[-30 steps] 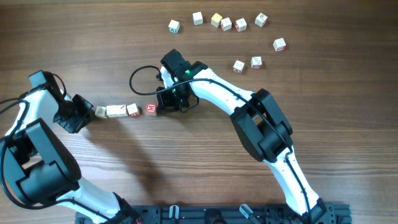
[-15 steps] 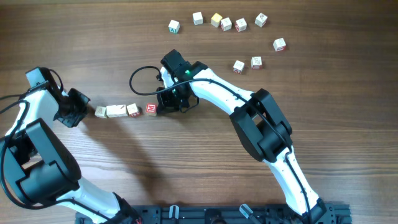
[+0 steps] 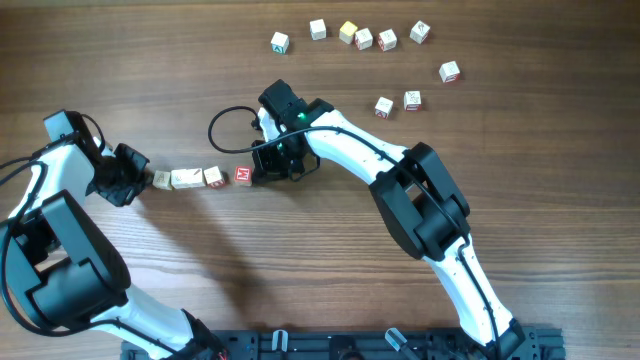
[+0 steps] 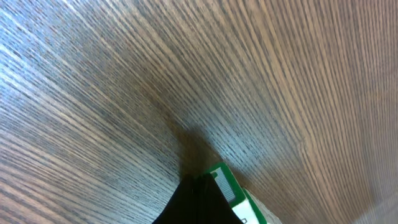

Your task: Form a horizontal line

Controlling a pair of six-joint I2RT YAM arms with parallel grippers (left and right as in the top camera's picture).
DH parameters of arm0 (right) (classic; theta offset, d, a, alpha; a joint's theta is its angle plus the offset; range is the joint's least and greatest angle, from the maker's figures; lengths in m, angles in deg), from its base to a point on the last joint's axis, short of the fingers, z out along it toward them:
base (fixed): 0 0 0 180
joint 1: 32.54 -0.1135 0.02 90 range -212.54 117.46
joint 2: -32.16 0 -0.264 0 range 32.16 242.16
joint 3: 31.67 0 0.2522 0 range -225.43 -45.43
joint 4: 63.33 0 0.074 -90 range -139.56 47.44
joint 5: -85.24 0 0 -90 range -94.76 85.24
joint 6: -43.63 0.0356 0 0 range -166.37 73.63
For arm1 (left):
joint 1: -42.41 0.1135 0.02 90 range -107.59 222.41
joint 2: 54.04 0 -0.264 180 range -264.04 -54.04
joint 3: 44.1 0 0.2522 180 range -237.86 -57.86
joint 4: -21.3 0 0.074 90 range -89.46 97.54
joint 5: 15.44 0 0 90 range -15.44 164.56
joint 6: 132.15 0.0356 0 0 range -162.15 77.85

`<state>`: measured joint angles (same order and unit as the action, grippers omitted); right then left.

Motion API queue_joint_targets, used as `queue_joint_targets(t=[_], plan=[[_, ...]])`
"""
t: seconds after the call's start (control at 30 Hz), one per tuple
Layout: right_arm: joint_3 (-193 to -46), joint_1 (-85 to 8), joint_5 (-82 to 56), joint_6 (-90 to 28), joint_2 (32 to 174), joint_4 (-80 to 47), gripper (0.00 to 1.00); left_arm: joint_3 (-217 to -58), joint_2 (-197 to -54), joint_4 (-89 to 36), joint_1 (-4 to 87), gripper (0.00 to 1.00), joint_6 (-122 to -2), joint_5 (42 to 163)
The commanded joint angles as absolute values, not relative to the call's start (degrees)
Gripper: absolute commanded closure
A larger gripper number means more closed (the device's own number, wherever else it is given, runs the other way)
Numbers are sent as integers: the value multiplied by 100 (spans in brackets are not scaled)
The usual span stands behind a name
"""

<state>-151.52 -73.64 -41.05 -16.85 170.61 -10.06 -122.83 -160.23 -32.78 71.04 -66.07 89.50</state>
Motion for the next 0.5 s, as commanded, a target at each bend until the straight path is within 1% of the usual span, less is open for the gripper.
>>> queue_joint_targets(t=[0.0, 0.27, 0.47], plan=[[-15080, -7351, -4234, -1768, 17155, -1032, 96, -12257, -15982, -3326, 7112, 96, -6666, 9064], [-15080, -7351, -4274, -1779, 17155, -1039, 96, -12257, -15982, -3411, 7112, 96, -6666, 9064], [-15080, -7351, -4984, -1919, 17155, -1495, 96, -12257, -15982, -3470, 7112, 96, -6666, 9064]])
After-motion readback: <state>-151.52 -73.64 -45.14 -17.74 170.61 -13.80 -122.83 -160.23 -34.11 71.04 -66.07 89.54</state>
